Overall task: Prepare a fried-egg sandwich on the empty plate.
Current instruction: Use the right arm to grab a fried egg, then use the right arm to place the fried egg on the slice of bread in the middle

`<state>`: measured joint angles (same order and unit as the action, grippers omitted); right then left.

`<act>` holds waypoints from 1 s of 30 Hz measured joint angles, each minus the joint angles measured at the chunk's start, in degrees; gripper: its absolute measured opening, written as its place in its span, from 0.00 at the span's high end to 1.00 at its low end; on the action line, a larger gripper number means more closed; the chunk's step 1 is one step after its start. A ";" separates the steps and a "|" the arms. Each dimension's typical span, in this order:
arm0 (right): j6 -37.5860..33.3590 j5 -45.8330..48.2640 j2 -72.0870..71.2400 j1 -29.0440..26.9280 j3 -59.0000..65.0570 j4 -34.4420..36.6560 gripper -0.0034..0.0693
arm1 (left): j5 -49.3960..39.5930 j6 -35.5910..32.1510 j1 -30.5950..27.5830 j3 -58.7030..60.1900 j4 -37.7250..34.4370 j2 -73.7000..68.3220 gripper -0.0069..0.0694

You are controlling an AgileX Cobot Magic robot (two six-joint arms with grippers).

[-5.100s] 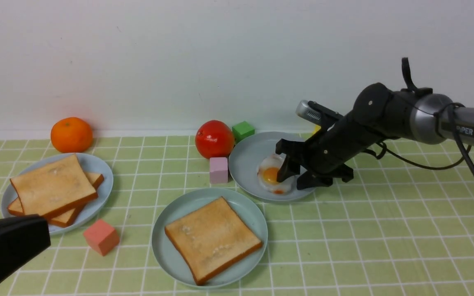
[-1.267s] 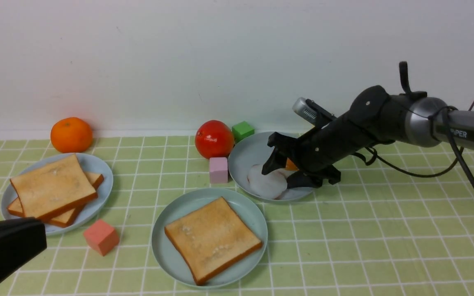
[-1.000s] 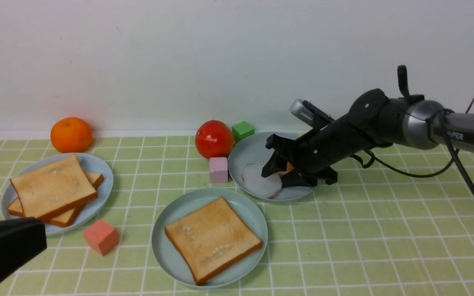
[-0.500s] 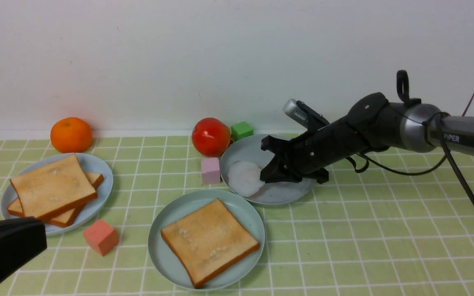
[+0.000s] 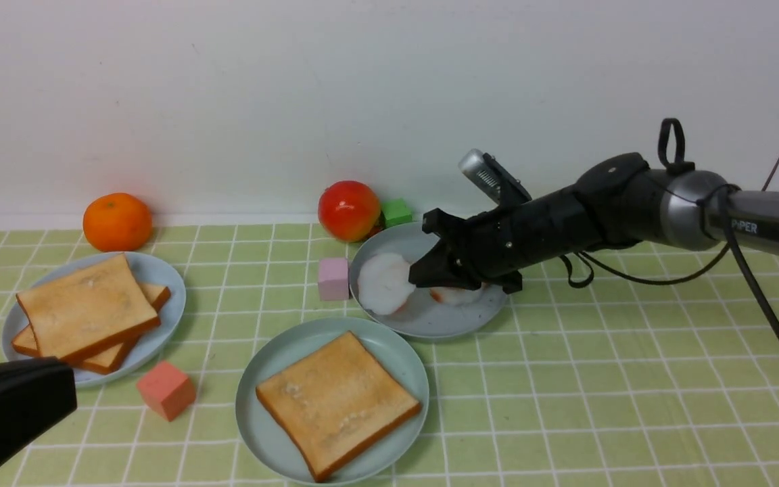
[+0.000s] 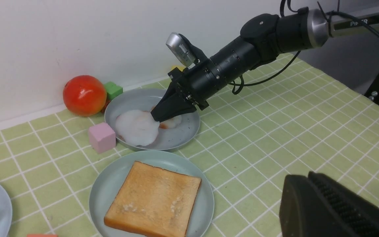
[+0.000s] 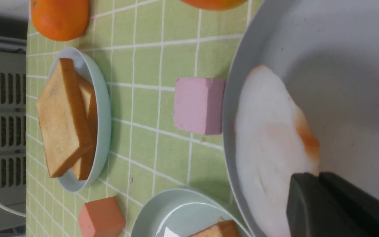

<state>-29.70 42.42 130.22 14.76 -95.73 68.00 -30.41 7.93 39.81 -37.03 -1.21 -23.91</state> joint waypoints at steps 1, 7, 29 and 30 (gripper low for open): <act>-0.14 0.12 -0.32 -0.55 0.04 0.00 0.92 | 0.00 0.00 0.00 0.00 0.00 0.00 0.87; -0.26 1.89 -3.92 -3.91 0.11 -1.73 0.92 | 0.00 0.00 0.00 0.00 0.00 0.00 0.87; 1.97 6.66 -25.22 -4.15 10.63 -19.18 0.92 | -0.06 6.48 0.00 0.00 9.82 0.00 0.87; 2.74 6.91 -25.28 -3.74 10.77 -20.59 0.92 | -0.06 6.48 0.00 0.00 9.89 0.00 0.87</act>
<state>-26.96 49.32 104.94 11.02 -84.96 47.41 -30.47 14.41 39.81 -37.03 8.68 -23.91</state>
